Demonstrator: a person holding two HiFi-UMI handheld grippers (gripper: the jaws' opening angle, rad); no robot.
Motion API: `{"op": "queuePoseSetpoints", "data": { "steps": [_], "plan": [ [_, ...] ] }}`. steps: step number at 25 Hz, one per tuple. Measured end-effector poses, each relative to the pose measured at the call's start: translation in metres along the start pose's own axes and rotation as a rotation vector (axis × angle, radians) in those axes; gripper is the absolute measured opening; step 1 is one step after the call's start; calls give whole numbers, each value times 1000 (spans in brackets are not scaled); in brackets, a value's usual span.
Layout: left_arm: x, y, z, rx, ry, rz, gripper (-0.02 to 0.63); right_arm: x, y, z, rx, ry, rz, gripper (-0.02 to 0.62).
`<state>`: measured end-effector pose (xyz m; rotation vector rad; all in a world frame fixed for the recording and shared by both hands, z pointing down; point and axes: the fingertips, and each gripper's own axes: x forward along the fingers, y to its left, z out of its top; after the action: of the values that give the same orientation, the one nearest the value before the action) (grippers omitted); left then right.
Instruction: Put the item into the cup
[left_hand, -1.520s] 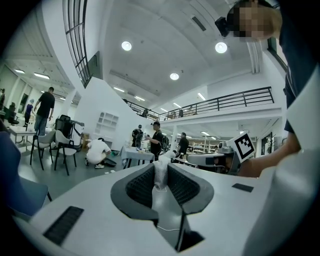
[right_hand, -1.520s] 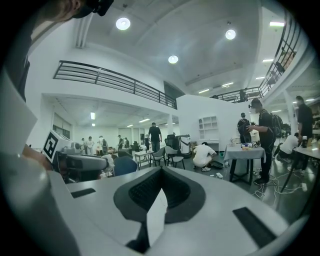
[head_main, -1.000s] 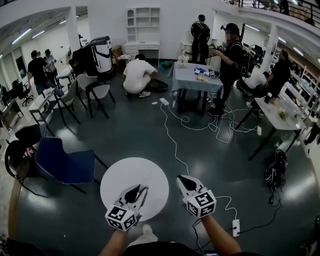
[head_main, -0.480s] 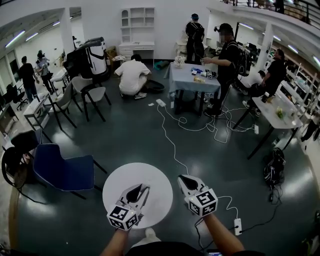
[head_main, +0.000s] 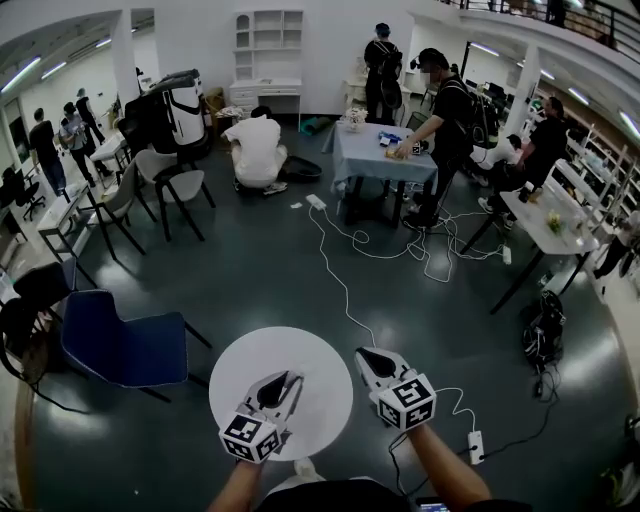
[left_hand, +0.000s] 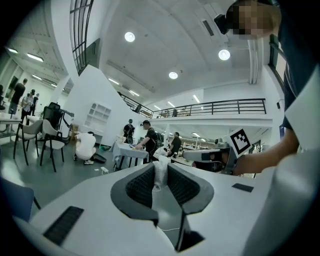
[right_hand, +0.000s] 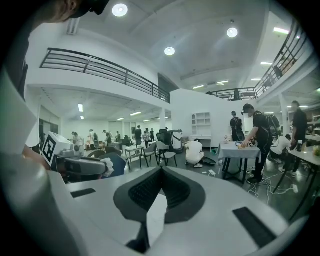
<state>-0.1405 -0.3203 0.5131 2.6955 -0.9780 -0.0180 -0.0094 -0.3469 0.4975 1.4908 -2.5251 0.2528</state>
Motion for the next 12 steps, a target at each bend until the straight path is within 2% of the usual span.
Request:
{"op": "queuePoseSetpoints", "data": {
  "steps": [6, 12],
  "plan": [
    [-4, 27, -2, -15, 3, -6, 91, 19, 9, -3, -2, 11, -15, 15],
    [-9, 34, -11, -19, 19, -10, 91, 23, 13, -13, 10, 19, -25, 15]
  ]
}}
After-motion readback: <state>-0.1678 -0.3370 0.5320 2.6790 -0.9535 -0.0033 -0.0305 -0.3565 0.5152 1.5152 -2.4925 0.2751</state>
